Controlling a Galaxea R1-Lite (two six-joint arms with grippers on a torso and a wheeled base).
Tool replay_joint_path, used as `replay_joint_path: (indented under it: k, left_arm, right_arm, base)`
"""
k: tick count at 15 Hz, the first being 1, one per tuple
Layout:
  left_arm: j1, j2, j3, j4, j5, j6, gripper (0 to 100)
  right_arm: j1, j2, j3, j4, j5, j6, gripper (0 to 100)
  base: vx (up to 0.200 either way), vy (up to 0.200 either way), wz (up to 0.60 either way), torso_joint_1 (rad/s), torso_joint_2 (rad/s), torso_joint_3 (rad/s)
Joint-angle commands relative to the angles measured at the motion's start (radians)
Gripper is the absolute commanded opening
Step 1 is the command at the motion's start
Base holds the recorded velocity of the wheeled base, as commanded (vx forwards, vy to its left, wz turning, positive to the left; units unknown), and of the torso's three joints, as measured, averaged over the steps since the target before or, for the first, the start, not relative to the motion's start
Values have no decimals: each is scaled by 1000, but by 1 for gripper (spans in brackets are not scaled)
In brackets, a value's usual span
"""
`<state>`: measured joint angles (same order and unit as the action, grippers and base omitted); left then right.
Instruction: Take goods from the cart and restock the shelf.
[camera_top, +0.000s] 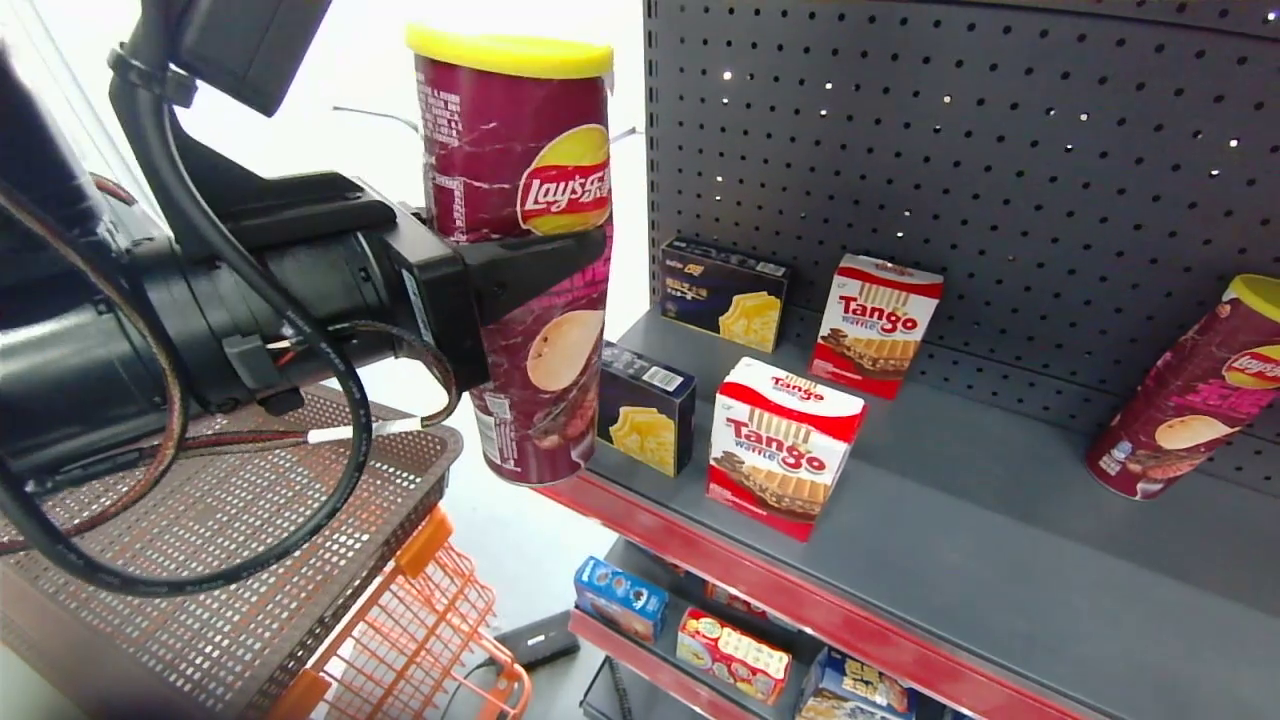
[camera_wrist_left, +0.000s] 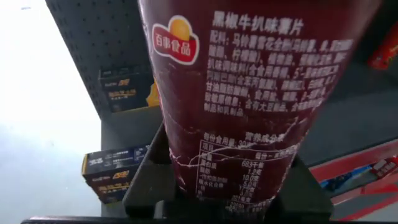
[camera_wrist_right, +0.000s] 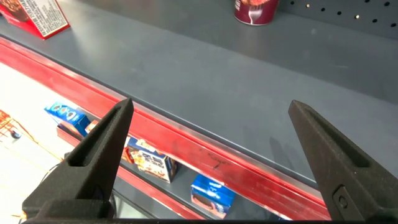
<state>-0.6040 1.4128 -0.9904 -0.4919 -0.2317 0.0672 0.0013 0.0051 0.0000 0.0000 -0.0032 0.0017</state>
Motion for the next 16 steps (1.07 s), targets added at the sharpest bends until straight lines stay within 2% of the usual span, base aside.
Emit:
replay_joint_path:
  k: [1,5,7,8,13,16]
  left_arm:
    - [-14,-9,29,-4,-3,-3,0]
    - [-37,-18,24,7,-5,-6,0]
    - [-37,-18,21,1,-31,-17,0]
    - [-33,-17,18,-5,-60,-35,0]
    - [-42,-17,-5,-39,-136,-43,0]
    - [-60,-18,-27,-45,-146,-43,0]
  right_arm:
    - [0,1,0,0,0,0,100]
    - [0,1,0,0,5,-6,100]
    - [0,1,0,2,5,-6,100]
    - [0,1,0,0,5,-5,100]
    - [0,1,0,0,5,-5,100]
    - [0,1,0,0,3,-3,100]
  base:
    - [0,0,0,0,0,0]
    - [0,0,0,0,0,0]
    - [0,0,0,0,0,0]
    - [0,0,0,0,0,0]
    - [0,0,-600,1,0,0]
    - [0,0,-600,4,-1,-1]
